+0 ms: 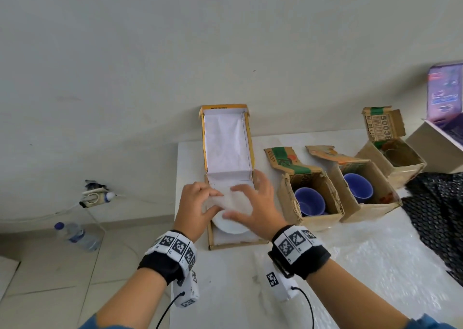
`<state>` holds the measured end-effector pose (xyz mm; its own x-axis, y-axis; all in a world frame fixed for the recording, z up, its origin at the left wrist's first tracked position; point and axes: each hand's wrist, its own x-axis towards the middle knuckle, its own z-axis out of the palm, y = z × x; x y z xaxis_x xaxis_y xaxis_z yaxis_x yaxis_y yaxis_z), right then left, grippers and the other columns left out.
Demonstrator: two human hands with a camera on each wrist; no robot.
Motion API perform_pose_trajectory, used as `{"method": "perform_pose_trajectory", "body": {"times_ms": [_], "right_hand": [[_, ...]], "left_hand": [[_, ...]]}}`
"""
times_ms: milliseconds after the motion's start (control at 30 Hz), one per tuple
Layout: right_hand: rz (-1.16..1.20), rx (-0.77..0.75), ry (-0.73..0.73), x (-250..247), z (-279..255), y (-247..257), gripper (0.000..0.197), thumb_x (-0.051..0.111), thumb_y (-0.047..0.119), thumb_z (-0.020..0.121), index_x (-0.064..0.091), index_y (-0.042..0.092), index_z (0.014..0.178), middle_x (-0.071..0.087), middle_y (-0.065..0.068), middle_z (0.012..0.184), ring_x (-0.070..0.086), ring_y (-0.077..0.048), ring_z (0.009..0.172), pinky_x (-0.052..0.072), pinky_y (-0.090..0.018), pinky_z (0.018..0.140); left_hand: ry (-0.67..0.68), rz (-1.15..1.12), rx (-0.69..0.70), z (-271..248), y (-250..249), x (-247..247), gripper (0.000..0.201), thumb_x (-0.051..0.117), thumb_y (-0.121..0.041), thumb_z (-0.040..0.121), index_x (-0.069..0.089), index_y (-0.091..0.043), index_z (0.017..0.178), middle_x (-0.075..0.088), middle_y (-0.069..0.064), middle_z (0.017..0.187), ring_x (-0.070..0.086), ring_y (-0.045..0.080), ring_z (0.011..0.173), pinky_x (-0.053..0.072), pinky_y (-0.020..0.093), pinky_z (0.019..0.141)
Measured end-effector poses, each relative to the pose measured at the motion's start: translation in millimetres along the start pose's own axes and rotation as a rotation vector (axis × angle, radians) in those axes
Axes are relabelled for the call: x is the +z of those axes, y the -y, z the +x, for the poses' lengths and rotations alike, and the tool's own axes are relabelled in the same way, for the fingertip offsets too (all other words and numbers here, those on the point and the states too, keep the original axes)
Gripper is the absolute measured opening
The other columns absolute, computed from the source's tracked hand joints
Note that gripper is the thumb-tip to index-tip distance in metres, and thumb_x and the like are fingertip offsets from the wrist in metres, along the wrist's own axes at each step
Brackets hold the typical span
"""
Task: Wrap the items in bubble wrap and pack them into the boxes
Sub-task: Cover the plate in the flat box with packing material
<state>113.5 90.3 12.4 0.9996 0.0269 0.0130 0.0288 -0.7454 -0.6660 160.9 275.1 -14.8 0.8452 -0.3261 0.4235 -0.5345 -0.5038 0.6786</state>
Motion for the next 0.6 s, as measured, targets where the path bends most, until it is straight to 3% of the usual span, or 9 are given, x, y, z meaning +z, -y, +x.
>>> {"method": "perform_pose_trajectory", "body": {"times_ms": [33, 100, 167, 233, 300, 367, 433, 533, 600], "right_hand": [[-0.116, -0.044, 0.041, 6.0, -3.9, -6.6, 0.062, 0.066, 0.064, 0.07, 0.052, 0.036, 0.123, 0.009, -0.003, 0.153, 0.008, -0.019, 0.138, 0.017, -0.037, 0.111], [-0.248, -0.098, 0.085, 14.0, -10.5, -12.0, 0.058, 0.057, 0.063, 0.075, 0.054, 0.035, 0.125, 0.027, 0.001, 0.149, 0.017, -0.022, 0.138, 0.021, -0.04, 0.109], [-0.266, -0.145, 0.108, 22.0, -15.2, -15.6, 0.054, 0.043, 0.058, 0.08, 0.059, 0.028, 0.122, 0.051, 0.003, 0.132, 0.039, -0.021, 0.129, 0.028, -0.037, 0.101], [-0.255, -0.168, 0.117, 30.8, -18.1, -17.7, 0.044, 0.044, 0.047, 0.087, 0.064, 0.021, 0.116, 0.064, 0.001, 0.115, 0.055, -0.023, 0.111, 0.033, -0.034, 0.09], [-0.229, -0.159, 0.151, 36.4, -20.6, -19.4, 0.032, 0.051, 0.035, 0.093, 0.062, 0.017, 0.118, 0.066, -0.002, 0.11, 0.058, -0.025, 0.105, 0.035, -0.033, 0.088], [-0.128, -0.07, 0.204, 37.8, -23.9, -18.6, 0.032, 0.051, 0.029, 0.095, 0.053, 0.017, 0.125, 0.065, -0.006, 0.113, 0.057, -0.023, 0.107, 0.039, -0.032, 0.09], [0.002, 0.047, 0.235, 37.9, -24.9, -17.0, 0.033, 0.052, 0.027, 0.095, 0.043, 0.018, 0.125, 0.063, -0.011, 0.114, 0.059, -0.024, 0.106, 0.044, -0.031, 0.088], [0.068, 0.118, 0.206, 42.3, -19.9, -17.9, 0.033, 0.056, 0.023, 0.092, 0.037, 0.018, 0.119, 0.061, -0.011, 0.104, 0.06, -0.025, 0.091, 0.049, -0.036, 0.083], [0.066, 0.106, 0.18, 45.1, -15.5, -20.5, 0.036, 0.059, 0.019, 0.09, 0.041, 0.018, 0.12, 0.053, -0.004, 0.111, 0.053, -0.017, 0.095, 0.044, -0.026, 0.084]], "left_hand": [[-0.003, 0.027, -0.002, -5.0, 4.7, 2.4, 0.028, 0.061, -0.042, 0.074, 0.07, -0.019, 0.088, 0.047, -0.014, 0.093, 0.038, 0.007, 0.091, 0.026, 0.002, 0.087], [0.023, 0.039, -0.016, -14.9, 11.9, 5.6, 0.03, 0.062, -0.044, 0.074, 0.071, -0.018, 0.085, 0.042, -0.017, 0.097, 0.037, 0.008, 0.089, 0.027, 0.003, 0.086], [0.094, -0.001, -0.048, -24.9, 19.1, 7.0, 0.031, 0.067, -0.044, 0.074, 0.07, -0.018, 0.089, 0.043, -0.017, 0.097, 0.043, 0.004, 0.089, 0.033, 0.005, 0.081], [0.186, -0.059, -0.085, -32.8, 21.6, 4.9, 0.035, 0.067, -0.048, 0.077, 0.066, -0.024, 0.102, 0.046, -0.017, 0.103, 0.046, -0.002, 0.096, 0.039, 0.007, 0.075], [0.274, -0.055, -0.08, -38.9, 22.9, 2.9, 0.049, 0.051, -0.067, 0.079, 0.062, -0.032, 0.112, 0.047, -0.02, 0.111, 0.042, -0.004, 0.105, 0.038, 0.007, 0.081], [0.325, -0.022, -0.078, -42.9, 26.3, 3.3, 0.059, 0.039, -0.073, 0.08, 0.067, -0.03, 0.108, 0.051, -0.017, 0.111, 0.038, -0.005, 0.109, 0.03, 0.004, 0.091], [0.327, 0.0, -0.127, -41.6, 28.8, 6.2, 0.049, 0.047, -0.062, 0.085, 0.072, -0.022, 0.1, 0.053, -0.012, 0.11, 0.036, -0.004, 0.108, 0.026, 0.007, 0.097], [0.337, 0.067, -0.217, -36.5, 28.5, 11.7, 0.025, 0.059, -0.033, 0.09, 0.071, -0.013, 0.1, 0.054, -0.007, 0.109, 0.037, 0.007, 0.108, 0.034, 0.024, 0.1], [0.366, 0.089, -0.224, -33.1, 25.6, 13.4, 0.025, 0.059, -0.033, 0.091, 0.065, -0.017, 0.109, 0.054, -0.007, 0.108, 0.039, 0.008, 0.107, 0.037, 0.027, 0.098]]}}
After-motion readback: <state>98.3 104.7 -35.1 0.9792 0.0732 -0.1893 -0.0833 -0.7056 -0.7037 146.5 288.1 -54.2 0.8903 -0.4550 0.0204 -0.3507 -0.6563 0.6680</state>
